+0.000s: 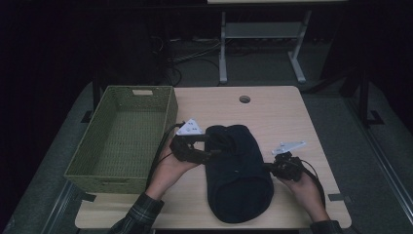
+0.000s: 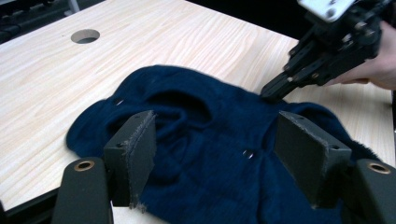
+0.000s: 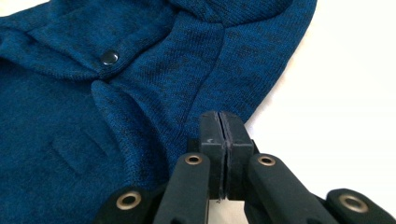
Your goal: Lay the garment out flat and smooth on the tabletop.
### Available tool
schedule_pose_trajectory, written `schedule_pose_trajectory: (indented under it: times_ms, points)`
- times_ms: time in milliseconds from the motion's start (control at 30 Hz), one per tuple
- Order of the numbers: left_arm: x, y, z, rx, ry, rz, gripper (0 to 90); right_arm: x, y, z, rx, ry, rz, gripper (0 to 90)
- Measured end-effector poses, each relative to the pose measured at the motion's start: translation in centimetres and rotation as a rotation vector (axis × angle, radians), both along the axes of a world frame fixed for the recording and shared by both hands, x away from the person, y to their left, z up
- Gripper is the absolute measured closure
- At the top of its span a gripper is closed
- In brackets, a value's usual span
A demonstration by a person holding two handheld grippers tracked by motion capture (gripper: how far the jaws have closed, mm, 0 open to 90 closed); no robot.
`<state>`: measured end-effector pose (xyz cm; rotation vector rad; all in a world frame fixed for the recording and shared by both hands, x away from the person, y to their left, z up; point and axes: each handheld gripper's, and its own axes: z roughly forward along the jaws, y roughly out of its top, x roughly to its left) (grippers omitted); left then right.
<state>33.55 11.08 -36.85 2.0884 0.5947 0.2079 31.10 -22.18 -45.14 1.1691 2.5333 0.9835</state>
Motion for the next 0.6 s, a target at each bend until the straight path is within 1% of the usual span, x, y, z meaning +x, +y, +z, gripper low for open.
schedule_pose_trajectory:
  times_ms: [167, 200, 267, 367, 467, 600]
  points:
    - [0.0, -0.4, -0.3, 0.012, 0.003, -0.011, 29.1, -1.8, -1.5, -0.6, 0.001, 0.006, -0.007, 88.8]
    - [-0.1, -0.6, -0.4, 0.009, 0.01, -0.007, 29.0, -2.1, -1.7, -0.6, -0.003, 0.006, -0.006, 88.8]
    - [-0.1, -0.7, -0.6, 0.014, 0.011, -0.011, 29.0, -2.6, -2.0, -0.6, -0.001, 0.006, -0.006, 88.7]
    - [-0.1, -0.9, -0.9, 0.03, 0.013, -0.022, 29.0, -3.5, -2.5, -0.5, 0.011, 0.015, -0.007, 88.7]
    - [-0.2, -1.2, -1.1, 0.033, 0.021, -0.023, 29.1, -4.2, -2.7, -0.6, 0.022, 0.015, 0.001, 88.7]
    - [-0.1, -1.4, -1.7, 0.047, 0.03, -0.024, 29.1, -4.6, -2.5, -0.7, 0.009, 0.009, 0.012, 88.7]
